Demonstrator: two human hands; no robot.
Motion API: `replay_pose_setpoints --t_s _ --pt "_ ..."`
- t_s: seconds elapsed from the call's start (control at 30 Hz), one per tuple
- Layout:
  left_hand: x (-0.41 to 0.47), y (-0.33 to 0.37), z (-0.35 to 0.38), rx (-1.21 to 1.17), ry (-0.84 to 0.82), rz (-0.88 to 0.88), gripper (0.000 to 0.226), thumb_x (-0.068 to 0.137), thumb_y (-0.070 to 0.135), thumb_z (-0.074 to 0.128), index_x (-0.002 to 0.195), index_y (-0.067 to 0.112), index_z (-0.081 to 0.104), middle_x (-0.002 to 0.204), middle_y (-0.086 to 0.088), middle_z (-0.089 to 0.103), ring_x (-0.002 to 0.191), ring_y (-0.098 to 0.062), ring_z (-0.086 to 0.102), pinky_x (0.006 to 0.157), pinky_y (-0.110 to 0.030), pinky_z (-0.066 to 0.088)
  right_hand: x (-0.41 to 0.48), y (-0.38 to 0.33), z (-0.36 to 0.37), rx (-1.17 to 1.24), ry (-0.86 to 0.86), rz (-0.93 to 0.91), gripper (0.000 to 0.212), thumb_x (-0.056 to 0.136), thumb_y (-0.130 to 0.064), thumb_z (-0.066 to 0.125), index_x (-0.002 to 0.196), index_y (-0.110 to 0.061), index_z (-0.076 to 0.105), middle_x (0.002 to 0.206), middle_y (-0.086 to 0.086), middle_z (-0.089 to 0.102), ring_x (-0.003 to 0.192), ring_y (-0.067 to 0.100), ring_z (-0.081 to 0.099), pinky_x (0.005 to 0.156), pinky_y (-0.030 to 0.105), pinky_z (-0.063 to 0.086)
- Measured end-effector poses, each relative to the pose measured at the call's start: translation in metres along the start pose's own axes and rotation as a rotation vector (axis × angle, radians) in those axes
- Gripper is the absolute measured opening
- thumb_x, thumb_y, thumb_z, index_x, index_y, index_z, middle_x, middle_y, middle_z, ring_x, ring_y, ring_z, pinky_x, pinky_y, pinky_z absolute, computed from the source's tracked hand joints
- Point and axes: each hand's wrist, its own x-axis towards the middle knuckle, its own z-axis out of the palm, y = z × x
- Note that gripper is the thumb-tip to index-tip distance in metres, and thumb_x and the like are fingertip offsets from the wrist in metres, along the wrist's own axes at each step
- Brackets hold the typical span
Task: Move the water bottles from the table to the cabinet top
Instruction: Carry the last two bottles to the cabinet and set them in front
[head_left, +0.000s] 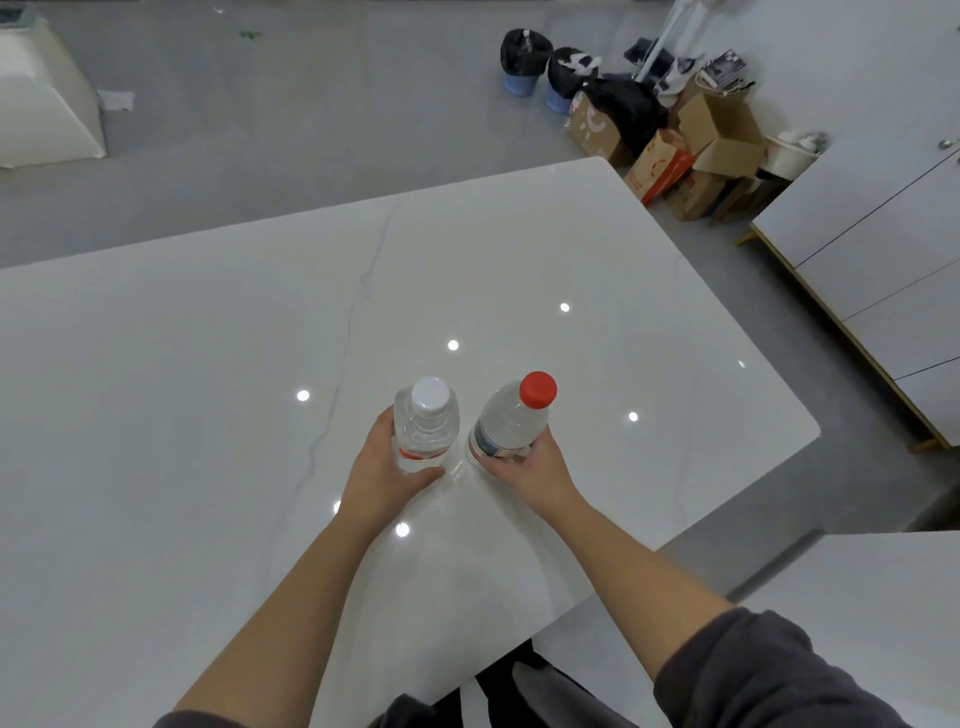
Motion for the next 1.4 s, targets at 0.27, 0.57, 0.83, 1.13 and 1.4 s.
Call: replay_pose_setpoints --t_s 0.27,0.57,0.83,1.13,1.4 --pt "0.008 0.0 0.01 0.054 0.038 -0.054 0.06 0.067 0.047 0.079 0.116 0.031 0.05 0.102 0.015 0.061 0.09 0.001 0.059 0.067 -0.012 0.04 0.002 0.005 0.027 0.081 0.171 0.036 0.068 0.071 -0.031 0.084 0.128 -0.029 0.048 0.114 -0.014 0.065 0.105 0.005 0.064 0.091 0.027 0.053" --pt "-0.007 0.028 0.024 -0.05 0.018 0.003 0.064 0.072 0.028 0.084 0.125 0.025 0.05 0.11 0.012 0.061 0.099 -0.009 0.059 0.077 -0.015 0.041 -0.018 -0.001 -0.015 0.198 0.249 0.031 0.065 0.071 -0.035 0.085 0.126 -0.019 0.054 0.114 -0.003 0.069 0.104 0.014 0.067 0.092 0.04 0.056" --pt "-0.026 0.099 0.065 -0.179 -0.085 0.095 0.063 0.069 0.022 0.087 0.107 0.051 0.046 0.109 0.02 0.061 0.099 0.003 0.06 0.08 -0.017 0.048 -0.058 -0.01 -0.109 0.251 0.387 0.002 0.066 0.075 -0.013 0.083 0.13 -0.026 0.047 0.112 -0.019 0.063 0.096 -0.009 0.063 0.075 0.007 0.049" --pt "-0.053 0.181 0.166 -0.224 -0.11 0.174 0.066 0.07 0.02 0.086 0.118 0.039 0.045 0.108 0.023 0.059 0.098 0.003 0.06 0.075 -0.01 0.043 -0.095 0.022 -0.222 0.309 0.558 -0.048 0.061 0.073 -0.007 0.084 0.121 -0.025 0.051 0.109 -0.016 0.066 0.092 -0.007 0.065 0.075 0.01 0.051" --pt "-0.078 0.236 0.272 -0.262 -0.151 0.247 0.063 0.071 0.015 0.084 0.122 0.029 0.05 0.111 0.015 0.063 0.097 0.006 0.06 0.071 -0.009 0.047 -0.121 0.069 -0.331 0.29 0.613 -0.058 0.056 0.073 -0.008 0.082 0.103 -0.04 0.048 0.099 -0.021 0.065 0.086 -0.011 0.064 0.071 0.008 0.05"
